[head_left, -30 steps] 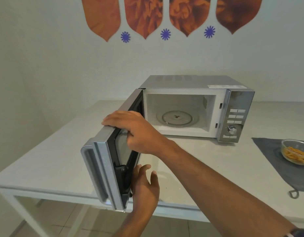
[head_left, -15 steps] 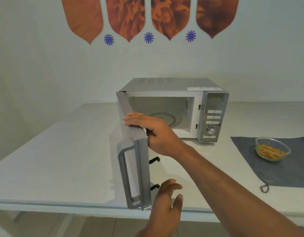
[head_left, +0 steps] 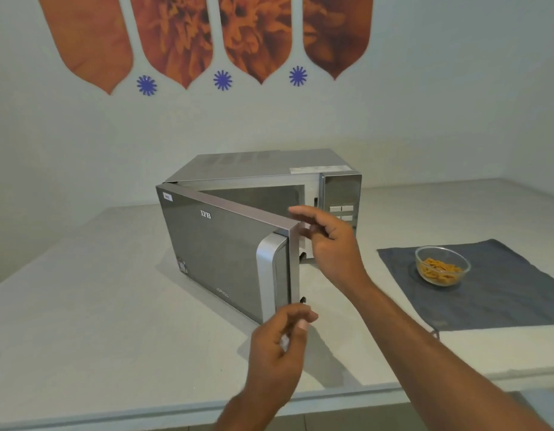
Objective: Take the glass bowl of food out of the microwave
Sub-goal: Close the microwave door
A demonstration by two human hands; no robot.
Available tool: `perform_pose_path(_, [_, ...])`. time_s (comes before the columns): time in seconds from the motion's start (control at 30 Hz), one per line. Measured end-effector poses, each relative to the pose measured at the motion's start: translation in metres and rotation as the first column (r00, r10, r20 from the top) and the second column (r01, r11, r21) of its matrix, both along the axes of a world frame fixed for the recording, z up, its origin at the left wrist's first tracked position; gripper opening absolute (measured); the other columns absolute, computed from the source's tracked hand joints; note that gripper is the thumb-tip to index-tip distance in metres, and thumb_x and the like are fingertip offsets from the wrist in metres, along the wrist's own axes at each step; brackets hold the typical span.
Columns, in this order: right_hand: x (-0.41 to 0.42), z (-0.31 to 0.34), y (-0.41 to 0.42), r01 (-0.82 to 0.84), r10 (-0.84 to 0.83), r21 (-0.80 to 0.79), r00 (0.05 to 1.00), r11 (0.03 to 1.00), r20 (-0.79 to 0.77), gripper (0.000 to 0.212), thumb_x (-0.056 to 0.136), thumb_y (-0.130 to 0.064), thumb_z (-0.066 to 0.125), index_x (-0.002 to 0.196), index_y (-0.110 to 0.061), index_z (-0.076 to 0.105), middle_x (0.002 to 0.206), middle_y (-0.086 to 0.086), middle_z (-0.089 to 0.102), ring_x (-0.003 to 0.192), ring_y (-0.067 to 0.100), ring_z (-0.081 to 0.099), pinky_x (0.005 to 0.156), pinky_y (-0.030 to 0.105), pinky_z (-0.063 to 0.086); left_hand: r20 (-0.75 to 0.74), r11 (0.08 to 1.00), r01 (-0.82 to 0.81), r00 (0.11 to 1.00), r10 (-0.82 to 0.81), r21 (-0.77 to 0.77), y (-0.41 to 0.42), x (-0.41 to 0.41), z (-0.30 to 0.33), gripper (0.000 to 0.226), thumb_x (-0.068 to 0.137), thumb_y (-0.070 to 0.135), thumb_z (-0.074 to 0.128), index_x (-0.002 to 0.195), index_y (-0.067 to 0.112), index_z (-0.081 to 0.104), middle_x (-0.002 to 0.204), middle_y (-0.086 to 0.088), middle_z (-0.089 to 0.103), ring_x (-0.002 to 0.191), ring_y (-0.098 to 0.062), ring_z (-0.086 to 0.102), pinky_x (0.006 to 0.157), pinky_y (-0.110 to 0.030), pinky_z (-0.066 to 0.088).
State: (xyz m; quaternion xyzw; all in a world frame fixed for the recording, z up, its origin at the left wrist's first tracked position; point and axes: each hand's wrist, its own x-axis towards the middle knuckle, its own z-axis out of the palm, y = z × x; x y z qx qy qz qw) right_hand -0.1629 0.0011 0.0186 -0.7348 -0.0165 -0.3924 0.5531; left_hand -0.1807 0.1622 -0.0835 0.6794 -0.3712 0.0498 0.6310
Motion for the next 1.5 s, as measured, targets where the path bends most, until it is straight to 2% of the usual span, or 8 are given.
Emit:
perform_pose_path(0.13, [-0.012, -0.029, -0.008, 0.184, -0.191, 0.160, 0.981, 0.970, 0.030, 0.034, 0.095, 0.006, 0.049, 0.099, -0.019, 0.071, 0.097, -0.001, 0.073, 0.088, 0.010, 0.069, 0.080, 0.023, 0.058, 0.037, 0.978, -0.145, 0.988, 0.152, -0.148, -0.012, 0.016, 0.018, 0.012, 0.096, 0.027, 0.054, 0.099, 0.031, 0.064, 0.081, 0.006, 0.072, 0.077, -0.019, 0.070, 0.067, -0.021, 0.056])
perform_pose_path(0.23, [-0.017, -0.056, -0.007, 0.200, -0.199, 0.189, 0.980, 0.961, -0.022, 0.032, 0.094, 0.005, 0.051, 0.091, -0.021, 0.070, 0.089, -0.001, 0.071, 0.082, 0.012, 0.068, 0.077, 0.025, 0.059, 0.014, 0.956, -0.242, 0.969, 0.247, -0.169, -0.028, 0.035, 0.034, 0.010, 0.096, 0.025, 0.058, 0.102, 0.031, 0.063, 0.088, 0.011, 0.069, 0.084, -0.013, 0.066, 0.070, -0.017, 0.052])
perform_pose_path(0.5, [0.001, -0.086, -0.010, 0.197, -0.149, 0.162, 0.952, 0.967, -0.268, 0.023, 0.097, -0.033, 0.058, 0.118, -0.034, 0.064, 0.110, -0.016, 0.070, 0.099, 0.008, 0.068, 0.084, 0.019, 0.056, -0.091, 0.995, -0.102, 0.990, 0.104, 0.023, -0.078, 0.091, 0.064, 0.027, 0.096, 0.038, 0.057, 0.122, 0.030, 0.061, 0.110, 0.017, 0.067, 0.101, 0.001, 0.064, 0.076, -0.010, 0.052])
perform_pose_path(0.63, [0.018, -0.087, -0.022, 0.205, -0.154, 0.140, 0.939, 0.969, -0.309, 0.025, 0.098, -0.031, 0.057, 0.121, -0.025, 0.065, 0.110, -0.011, 0.070, 0.098, 0.006, 0.066, 0.086, 0.016, 0.050, -0.118, 0.995, -0.081, 0.989, 0.087, 0.057, -0.103, 0.105, 0.068, 0.022, 0.096, 0.036, 0.059, 0.116, 0.029, 0.064, 0.100, 0.018, 0.068, 0.093, 0.002, 0.065, 0.078, -0.012, 0.050])
perform_pose_path(0.87, [0.047, -0.085, -0.049, 0.234, -0.202, 0.079, 0.934, 0.969, -0.295, 0.022, 0.100, -0.022, 0.054, 0.083, -0.034, 0.060, 0.075, -0.010, 0.063, 0.072, 0.005, 0.057, 0.068, 0.021, 0.047, -0.092, 0.994, -0.081, 0.992, 0.088, 0.076, -0.135, 0.132, 0.071, 0.012, 0.096, 0.026, 0.061, 0.101, 0.018, 0.068, 0.088, 0.003, 0.072, 0.080, -0.006, 0.066, 0.069, -0.018, 0.052])
perform_pose_path(1.13, [0.078, -0.081, -0.074, 0.267, -0.208, 0.112, 0.904, 0.957, -0.372, 0.022, 0.102, -0.023, 0.050, 0.113, -0.011, 0.066, 0.099, 0.006, 0.070, 0.092, 0.022, 0.065, 0.087, 0.033, 0.053, 0.003, 0.980, -0.137, 0.990, 0.138, 0.142, -0.161, 0.159, 0.075, 0.023, 0.096, 0.029, 0.061, 0.114, 0.017, 0.069, 0.101, 0.002, 0.073, 0.091, -0.011, 0.067, 0.084, -0.027, 0.055])
perform_pose_path(1.3, [0.087, -0.080, -0.081, 0.289, -0.239, 0.080, 0.894, 0.954, -0.379, 0.019, 0.102, -0.023, 0.049, 0.106, -0.013, 0.064, 0.090, 0.001, 0.066, 0.079, 0.014, 0.059, 0.081, 0.030, 0.050, 0.009, 0.979, -0.158, 0.987, 0.158, 0.130, -0.170, 0.166, 0.075, 0.024, 0.096, 0.029, 0.061, 0.116, 0.018, 0.070, 0.098, 0.006, 0.072, 0.085, -0.008, 0.066, 0.083, -0.024, 0.054])
perform_pose_path(1.5, [0.093, -0.079, -0.086, 0.288, -0.239, 0.084, 0.900, 0.954, -0.365, 0.023, 0.103, -0.020, 0.049, 0.111, -0.007, 0.065, 0.101, 0.011, 0.070, 0.092, 0.025, 0.064, 0.088, 0.033, 0.052, 0.014, 0.975, -0.183, 0.983, 0.183, 0.127, -0.175, 0.171, 0.076, 0.025, 0.095, 0.028, 0.062, 0.115, 0.016, 0.071, 0.096, 0.005, 0.073, 0.078, -0.004, 0.064, 0.075, -0.016, 0.050])
